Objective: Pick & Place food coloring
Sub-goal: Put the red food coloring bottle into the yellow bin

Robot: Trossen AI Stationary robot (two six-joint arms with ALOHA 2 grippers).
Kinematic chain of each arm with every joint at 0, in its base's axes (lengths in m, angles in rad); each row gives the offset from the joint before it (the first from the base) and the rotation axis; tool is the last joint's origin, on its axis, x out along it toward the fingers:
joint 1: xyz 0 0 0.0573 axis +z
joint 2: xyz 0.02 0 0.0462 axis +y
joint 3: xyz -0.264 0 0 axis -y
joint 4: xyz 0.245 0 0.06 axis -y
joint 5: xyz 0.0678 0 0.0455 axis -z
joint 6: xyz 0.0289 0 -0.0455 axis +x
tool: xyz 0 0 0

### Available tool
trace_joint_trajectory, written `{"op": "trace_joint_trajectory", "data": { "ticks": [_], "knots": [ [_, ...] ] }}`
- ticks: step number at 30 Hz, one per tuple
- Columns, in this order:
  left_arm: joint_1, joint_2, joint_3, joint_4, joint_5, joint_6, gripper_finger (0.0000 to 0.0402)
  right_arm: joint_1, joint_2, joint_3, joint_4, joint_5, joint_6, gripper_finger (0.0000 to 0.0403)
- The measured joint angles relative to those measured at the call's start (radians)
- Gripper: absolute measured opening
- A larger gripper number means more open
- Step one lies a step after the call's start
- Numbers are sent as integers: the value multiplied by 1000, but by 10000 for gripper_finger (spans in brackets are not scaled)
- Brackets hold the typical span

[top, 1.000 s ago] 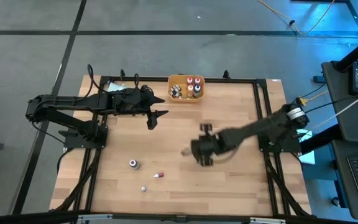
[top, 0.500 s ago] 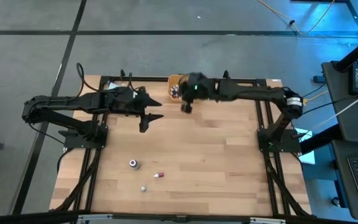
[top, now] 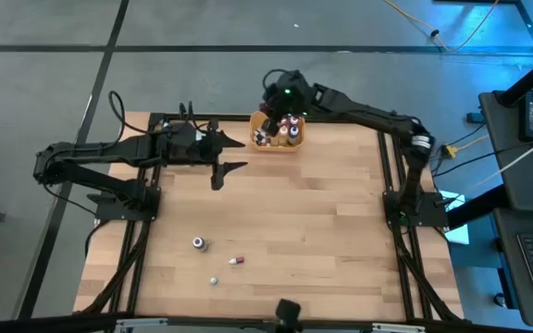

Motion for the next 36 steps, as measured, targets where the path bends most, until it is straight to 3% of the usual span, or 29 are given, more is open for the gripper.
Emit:
{"op": "trace_joint_trajectory", "data": {
  "ticks": [8, 17, 36],
  "knots": [
    [33, 2, 0, 0, -2, -19, 240, -42, 206, 86, -72, -44, -2, 80],
    [36, 2, 0, 0, -1, -38, 240, -45, 324, 94, -58, -44, -5, 83],
    [36, 2, 0, -4, 0, -70, 240, -46, 400, 94, -55, -44, -4, 87]
  ]
}}
